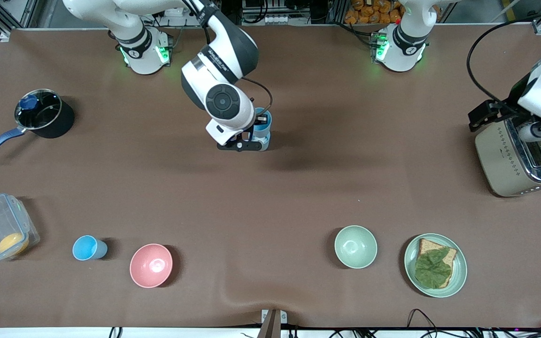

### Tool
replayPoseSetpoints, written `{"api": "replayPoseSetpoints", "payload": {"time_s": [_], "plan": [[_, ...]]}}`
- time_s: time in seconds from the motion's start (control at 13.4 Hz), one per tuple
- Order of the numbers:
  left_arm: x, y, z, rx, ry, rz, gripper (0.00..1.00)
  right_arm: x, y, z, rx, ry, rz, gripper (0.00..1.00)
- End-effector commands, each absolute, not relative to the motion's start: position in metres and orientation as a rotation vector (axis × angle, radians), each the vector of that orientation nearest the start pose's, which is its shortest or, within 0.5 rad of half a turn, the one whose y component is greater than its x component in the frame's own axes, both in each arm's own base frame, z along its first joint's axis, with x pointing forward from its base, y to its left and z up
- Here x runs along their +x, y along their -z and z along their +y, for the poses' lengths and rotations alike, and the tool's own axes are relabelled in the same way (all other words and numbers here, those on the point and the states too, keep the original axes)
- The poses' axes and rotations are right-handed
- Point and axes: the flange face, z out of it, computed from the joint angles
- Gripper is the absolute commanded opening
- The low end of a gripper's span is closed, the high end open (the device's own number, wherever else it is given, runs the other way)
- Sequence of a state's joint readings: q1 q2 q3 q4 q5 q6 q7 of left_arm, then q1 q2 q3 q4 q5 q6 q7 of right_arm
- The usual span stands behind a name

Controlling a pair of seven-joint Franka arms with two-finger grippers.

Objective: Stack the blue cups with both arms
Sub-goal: 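Lower the held cup onto the placed cup and open the right gripper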

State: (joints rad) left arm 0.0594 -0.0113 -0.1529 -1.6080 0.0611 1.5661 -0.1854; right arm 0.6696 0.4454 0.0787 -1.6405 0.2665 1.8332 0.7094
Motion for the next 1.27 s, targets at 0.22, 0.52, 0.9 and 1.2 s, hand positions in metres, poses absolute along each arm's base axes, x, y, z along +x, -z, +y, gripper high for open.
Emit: {"api": "replayPoseSetpoints", "payload": {"time_s": [0.22, 0.52, 0.9, 1.2], "plan": [[0.532, -0.623, -0.035, -3.079, -0.094, -0.053, 1.00, 0.452, -0.318, 0.457, -3.083, -0.540, 0.161, 0.00], [0.526, -0.631, -0.030, -3.085, -0.095, -0.073, 1.00, 0.448, -0.306, 0.462, -3.105, -0.528, 0.154, 0.00], [0.521, -0.635, -0.030, -3.084, -0.100, -0.090, 1.00, 0.444, -0.288, 0.465, -3.154, -0.516, 0.181, 0.00], [0.519, -0.636, -0.039, -3.096, -0.099, -0.082, 1.00, 0.456, -0.310, 0.458, -3.193, -0.427, 0.201, 1.00]]}}
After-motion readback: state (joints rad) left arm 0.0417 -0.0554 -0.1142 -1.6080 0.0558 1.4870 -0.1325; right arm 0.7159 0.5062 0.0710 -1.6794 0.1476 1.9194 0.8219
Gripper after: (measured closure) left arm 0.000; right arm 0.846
